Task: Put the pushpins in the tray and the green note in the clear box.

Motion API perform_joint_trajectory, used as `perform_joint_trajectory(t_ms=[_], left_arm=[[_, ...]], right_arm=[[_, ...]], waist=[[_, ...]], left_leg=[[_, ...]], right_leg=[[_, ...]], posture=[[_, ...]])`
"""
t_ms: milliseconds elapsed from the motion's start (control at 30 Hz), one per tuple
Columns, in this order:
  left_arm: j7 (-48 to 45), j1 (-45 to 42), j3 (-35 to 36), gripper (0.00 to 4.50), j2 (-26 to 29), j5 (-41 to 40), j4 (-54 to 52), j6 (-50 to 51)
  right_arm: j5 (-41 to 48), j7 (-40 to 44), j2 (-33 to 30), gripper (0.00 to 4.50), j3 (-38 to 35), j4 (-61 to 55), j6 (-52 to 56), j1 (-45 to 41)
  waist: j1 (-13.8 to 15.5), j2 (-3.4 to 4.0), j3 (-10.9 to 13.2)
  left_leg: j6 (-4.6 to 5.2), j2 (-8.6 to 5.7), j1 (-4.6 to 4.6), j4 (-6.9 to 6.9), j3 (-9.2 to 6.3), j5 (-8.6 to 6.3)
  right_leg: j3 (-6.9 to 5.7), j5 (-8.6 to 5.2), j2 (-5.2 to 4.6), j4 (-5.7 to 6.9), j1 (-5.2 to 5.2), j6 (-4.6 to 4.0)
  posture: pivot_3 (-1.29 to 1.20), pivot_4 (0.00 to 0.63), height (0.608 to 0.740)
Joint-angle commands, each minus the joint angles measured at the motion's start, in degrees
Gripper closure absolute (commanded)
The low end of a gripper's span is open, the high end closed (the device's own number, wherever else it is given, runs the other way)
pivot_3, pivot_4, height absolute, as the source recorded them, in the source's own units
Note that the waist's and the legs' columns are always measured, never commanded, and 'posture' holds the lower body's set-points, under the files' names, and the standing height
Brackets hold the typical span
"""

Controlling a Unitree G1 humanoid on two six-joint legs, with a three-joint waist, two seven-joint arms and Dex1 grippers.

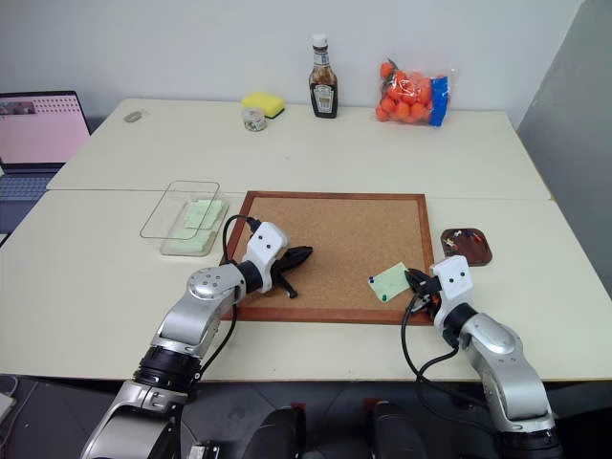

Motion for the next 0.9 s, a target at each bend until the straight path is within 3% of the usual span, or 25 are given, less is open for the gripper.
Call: perform_joint_trajectory(t_ms=[33,433,900], left_arm=[[-0.7,1.4,-2.5,4.50,0.4,2.2,1.3,2.2],[-1.7,0.9,-5.0,4.50,1.5,5.5,2.2,1.0],[-1.9,0.9,-5.0,4.50,0.9,5.2,1.5,0.8]], right_arm=[[1.0,-0.2,0.7,4.49,-1.3,-4.6,-3.8,-2.0],[0.4,-0.4,0.9,4.49,-1.0,-4.4,-4.5,-2.5],[-1.9,-11.3,-0.4,4.49,-11.2,5.1,0.3,-8.7]], waist=[[0.0,0.01,0.0],[-0.1,0.34,-0.3],[-0.1,0.41,-0.3]], left_leg=[[0.00,0.00,0.00,0.00,0.00,0.00],[0.00,0.00,0.04,0.00,0.04,0.00],[0.00,0.01,0.07,-0.01,0.12,0.00]], right_leg=[[0.00,0.00,0.00,0.00,0.00,0.00],[0.04,0.00,0.02,-0.01,0.02,0.00],[0.11,0.00,0.02,-0.01,0.02,0.01]], posture=[[0.00,0.150,0.740],[0.00,0.150,0.740],[0.00,0.150,0.740]])
